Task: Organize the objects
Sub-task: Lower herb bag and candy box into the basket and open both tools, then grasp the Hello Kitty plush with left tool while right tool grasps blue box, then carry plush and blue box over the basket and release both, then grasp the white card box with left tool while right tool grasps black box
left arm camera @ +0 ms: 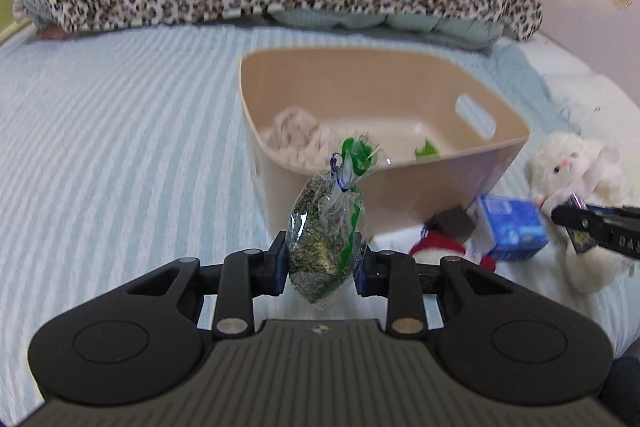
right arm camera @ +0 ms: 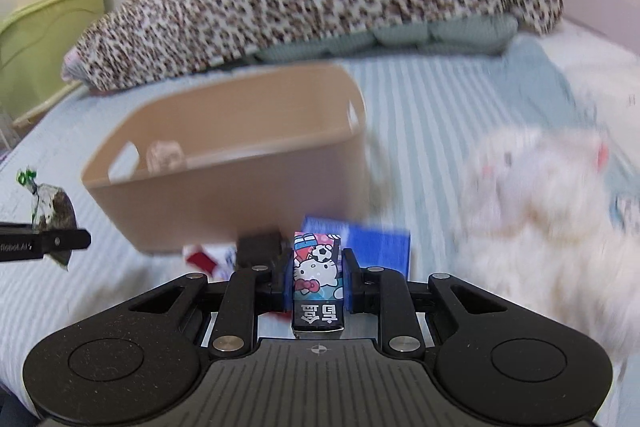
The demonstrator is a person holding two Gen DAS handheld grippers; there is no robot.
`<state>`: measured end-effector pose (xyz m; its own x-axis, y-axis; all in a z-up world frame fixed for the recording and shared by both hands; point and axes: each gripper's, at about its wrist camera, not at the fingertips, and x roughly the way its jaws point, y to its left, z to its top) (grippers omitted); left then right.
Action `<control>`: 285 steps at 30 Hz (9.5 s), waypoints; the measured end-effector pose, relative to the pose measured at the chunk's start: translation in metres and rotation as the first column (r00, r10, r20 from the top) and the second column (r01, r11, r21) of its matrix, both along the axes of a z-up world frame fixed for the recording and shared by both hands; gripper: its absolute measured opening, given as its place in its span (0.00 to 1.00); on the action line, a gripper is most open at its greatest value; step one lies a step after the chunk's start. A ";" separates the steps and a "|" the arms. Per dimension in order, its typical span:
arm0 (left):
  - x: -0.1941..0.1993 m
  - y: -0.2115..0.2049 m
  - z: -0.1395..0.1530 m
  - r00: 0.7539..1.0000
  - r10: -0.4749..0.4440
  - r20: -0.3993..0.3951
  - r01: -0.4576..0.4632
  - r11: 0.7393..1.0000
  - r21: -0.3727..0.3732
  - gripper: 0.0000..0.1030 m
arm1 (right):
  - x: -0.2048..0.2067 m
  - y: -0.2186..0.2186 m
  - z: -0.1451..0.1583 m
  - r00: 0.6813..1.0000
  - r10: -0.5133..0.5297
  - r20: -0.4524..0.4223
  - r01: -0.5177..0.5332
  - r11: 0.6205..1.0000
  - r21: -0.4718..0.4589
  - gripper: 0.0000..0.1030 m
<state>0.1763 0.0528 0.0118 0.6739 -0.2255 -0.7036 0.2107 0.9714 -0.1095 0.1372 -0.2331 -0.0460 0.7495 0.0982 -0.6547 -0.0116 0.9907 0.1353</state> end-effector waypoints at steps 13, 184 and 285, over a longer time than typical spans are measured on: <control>0.043 -0.023 0.045 0.989 0.010 0.150 -0.015 0.999 0.036 0.32 | 0.069 0.020 0.067 0.985 0.050 0.165 -0.047 0.999 -0.022 0.20; 0.106 -0.058 0.011 0.993 0.036 0.110 -0.049 0.991 0.124 0.59 | 0.140 0.018 0.054 0.994 0.045 0.102 -0.056 0.993 0.108 0.81; 0.022 -0.079 -0.030 0.997 0.040 -0.061 -0.036 0.996 0.077 0.62 | 0.047 -0.002 -0.009 0.991 0.123 -0.043 -0.123 0.992 0.017 0.40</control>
